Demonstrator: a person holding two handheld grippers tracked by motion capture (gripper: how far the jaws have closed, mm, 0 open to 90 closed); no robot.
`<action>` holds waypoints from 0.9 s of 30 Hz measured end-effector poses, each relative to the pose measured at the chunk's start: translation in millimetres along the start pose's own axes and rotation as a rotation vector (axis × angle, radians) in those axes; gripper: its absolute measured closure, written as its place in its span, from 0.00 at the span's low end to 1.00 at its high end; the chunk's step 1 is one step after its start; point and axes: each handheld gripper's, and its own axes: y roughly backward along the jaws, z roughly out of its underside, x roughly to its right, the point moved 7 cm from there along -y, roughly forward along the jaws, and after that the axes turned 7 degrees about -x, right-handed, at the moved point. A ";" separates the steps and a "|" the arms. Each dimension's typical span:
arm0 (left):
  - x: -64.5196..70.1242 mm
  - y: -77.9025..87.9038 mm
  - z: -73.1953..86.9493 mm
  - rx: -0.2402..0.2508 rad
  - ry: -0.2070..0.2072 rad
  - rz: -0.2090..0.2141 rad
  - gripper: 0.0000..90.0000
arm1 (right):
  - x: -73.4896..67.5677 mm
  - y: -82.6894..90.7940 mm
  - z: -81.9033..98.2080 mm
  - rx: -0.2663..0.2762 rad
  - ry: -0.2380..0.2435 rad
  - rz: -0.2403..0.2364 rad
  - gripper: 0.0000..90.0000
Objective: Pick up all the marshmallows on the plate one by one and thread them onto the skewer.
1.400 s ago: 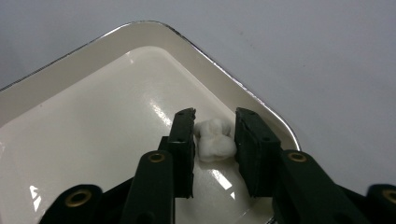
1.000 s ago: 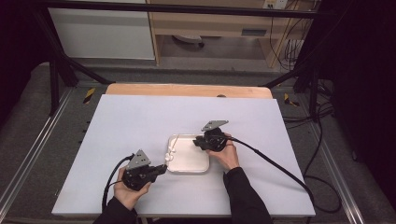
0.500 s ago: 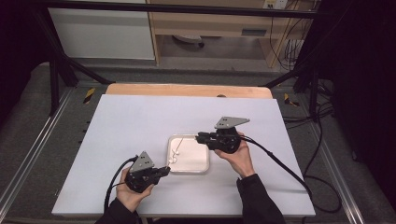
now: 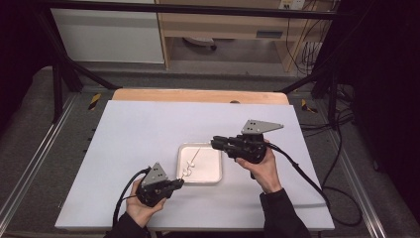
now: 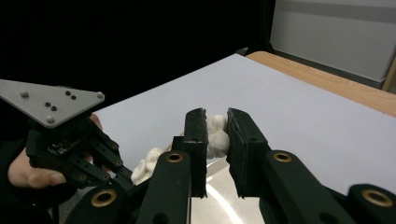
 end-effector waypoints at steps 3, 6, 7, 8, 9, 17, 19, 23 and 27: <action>1.3 0.0 -0.5 0.003 -0.004 0.001 0.99 | -5.9 -4.4 -3.2 0.003 -0.007 -0.029 0.87; 1.9 0.1 -0.4 0.001 -0.008 0.000 0.99 | -7.9 -9.3 -4.0 -0.002 -0.016 -0.042 0.87; 2.0 0.1 -0.4 0.001 -0.009 0.002 0.99 | -8.5 -10.6 -4.0 -0.001 -0.019 -0.050 0.87; 2.1 0.1 -0.5 0.002 -0.009 0.002 0.99 | -8.8 -11.8 -3.8 -0.001 -0.024 -0.057 0.87; 2.1 0.1 -0.5 0.002 -0.009 0.002 0.99 | -9.1 -13.0 -3.4 0.000 -0.028 -0.059 0.87; 2.9 0.3 -1.2 0.007 -0.014 0.003 0.99 | -8.2 -19.7 -1.5 -0.003 -0.048 -0.079 0.87; 3.0 0.4 -1.3 0.007 -0.015 0.003 0.99 | -8.2 -21.0 -0.5 -0.009 -0.054 -0.080 0.87; 2.6 0.5 -0.9 0.004 -0.018 0.000 0.99 | -8.5 -23.7 1.0 -0.013 -0.057 -0.090 0.87; 2.1 0.3 -0.4 0.003 -0.022 -0.002 0.99 | -9.0 -25.4 1.8 -0.018 -0.067 -0.105 0.88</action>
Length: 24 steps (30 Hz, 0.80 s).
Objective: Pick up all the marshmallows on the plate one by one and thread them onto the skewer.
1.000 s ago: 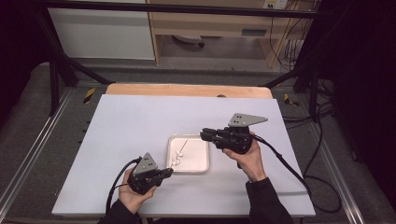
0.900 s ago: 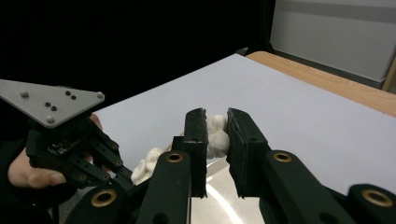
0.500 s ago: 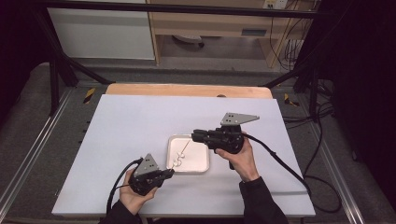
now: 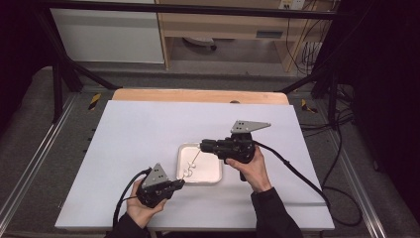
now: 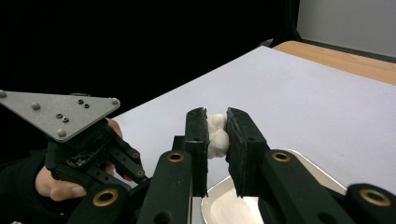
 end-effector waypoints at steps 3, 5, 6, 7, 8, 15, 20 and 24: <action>-0.3 -0.8 1.1 -0.006 -0.005 -0.007 0.99 | -0.8 -1.6 1.8 -0.011 -0.005 -0.016 0.89; -0.1 -1.0 1.4 -0.001 -0.005 -0.011 0.99 | -1.9 -2.9 2.8 -0.014 -0.009 -0.027 0.89; 0.0 -1.0 1.4 -0.003 -0.008 -0.011 0.99 | -2.2 -3.1 3.3 -0.015 -0.009 -0.029 0.90; 0.0 -0.8 1.4 0.001 -0.010 -0.015 0.99 | -2.7 -3.3 3.7 -0.018 -0.012 -0.033 0.90; 0.3 -0.7 1.4 0.002 -0.014 -0.016 0.99 | -2.9 -3.6 3.8 -0.017 -0.008 -0.036 0.90; 2.0 -0.3 0.8 0.011 -0.035 -0.030 0.99 | -6.6 -2.7 5.0 -0.027 -0.013 -0.066 0.92; 3.3 0.2 0.2 0.017 -0.045 -0.035 0.99 | -7.1 -2.7 6.2 -0.025 -0.017 -0.072 0.92; 2.9 -1.5 1.8 0.005 -0.041 -0.031 0.99 | -8.4 -5.2 8.7 -0.027 -0.021 -0.085 0.93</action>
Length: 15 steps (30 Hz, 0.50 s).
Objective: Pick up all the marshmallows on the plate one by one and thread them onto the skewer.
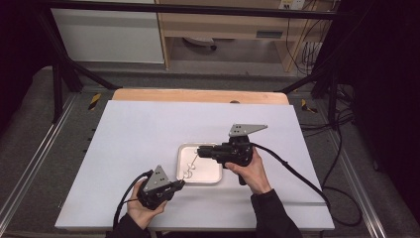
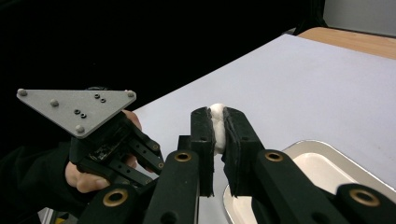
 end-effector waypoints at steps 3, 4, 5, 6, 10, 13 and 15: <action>0.2 -0.2 0.2 -0.003 -0.006 0.000 0.99 | -0.5 -0.9 1.6 0.003 -0.006 -0.012 0.93; 0.1 -0.2 0.3 -0.003 -0.005 -0.002 0.99 | -0.7 -1.1 2.2 0.005 -0.009 -0.015 0.93; 0.0 -0.2 0.4 -0.005 -0.008 -0.001 0.99 | -0.4 -1.3 3.0 0.005 -0.009 -0.014 0.93; 0.0 -0.1 0.4 -0.005 -0.009 -0.003 0.99 | -0.7 -1.1 3.7 0.004 -0.010 -0.019 0.93; 1.3 -0.6 -0.3 -0.004 -0.013 -0.001 0.99 | -1.2 -0.6 5.2 -0.004 -0.007 -0.018 0.93; 0.8 -0.6 0.2 -0.010 -0.017 -0.002 0.99 | -2.7 -1.0 5.3 0.000 -0.003 -0.028 0.93; 0.9 -1.5 1.1 -0.014 -0.016 -0.004 0.99 | -3.5 -2.1 6.4 -0.005 -0.001 -0.033 0.93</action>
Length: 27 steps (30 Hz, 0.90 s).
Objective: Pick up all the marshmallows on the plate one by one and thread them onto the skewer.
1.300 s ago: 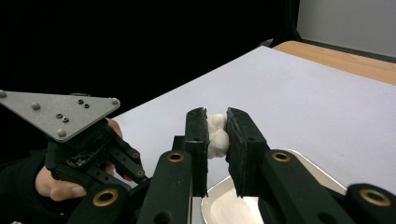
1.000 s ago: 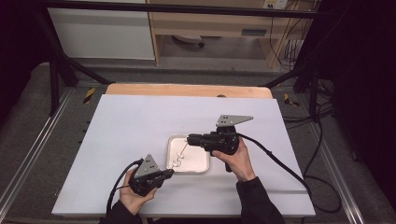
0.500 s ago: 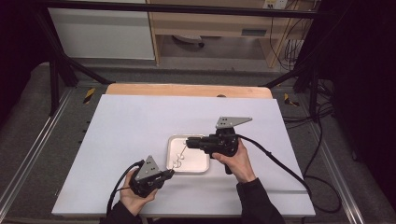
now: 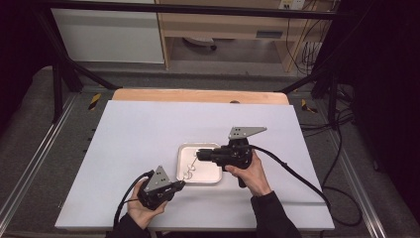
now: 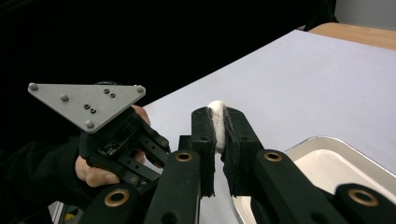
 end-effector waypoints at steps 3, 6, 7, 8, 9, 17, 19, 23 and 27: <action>0.7 -1.4 0.6 -0.008 -0.004 0.004 0.99 | -1.0 -1.8 1.1 0.002 -0.002 -0.006 0.93; 0.2 -1.7 1.1 -0.012 0.001 0.002 0.99 | -0.9 -2.9 2.5 -0.003 0.003 -0.003 0.93; -0.2 -1.6 1.1 -0.009 0.002 -0.001 0.99 | -0.9 -3.1 2.9 -0.006 0.005 0.002 0.93; -0.1 -1.4 1.1 -0.009 0.003 0.002 0.99 | -1.1 -2.9 3.2 -0.007 0.007 0.002 0.93; 0.0 -1.4 1.0 -0.011 0.003 0.002 0.99 | -1.4 -2.8 3.3 -0.008 0.010 0.002 0.93; -0.2 -0.8 0.7 -0.012 0.009 0.005 0.99 | -2.4 -3.0 4.5 -0.013 0.018 0.005 0.93; -0.2 -0.4 0.8 -0.013 0.012 0.000 0.99 | -2.2 -3.3 5.2 -0.016 0.018 0.012 0.93; 0.6 0.2 0.0 -0.014 0.016 0.001 0.99 | -2.2 -2.8 5.6 -0.018 0.021 0.014 0.93; -0.4 0.6 0.3 -0.013 0.019 -0.011 0.99 | -3.0 -3.2 6.6 -0.022 0.022 0.011 0.93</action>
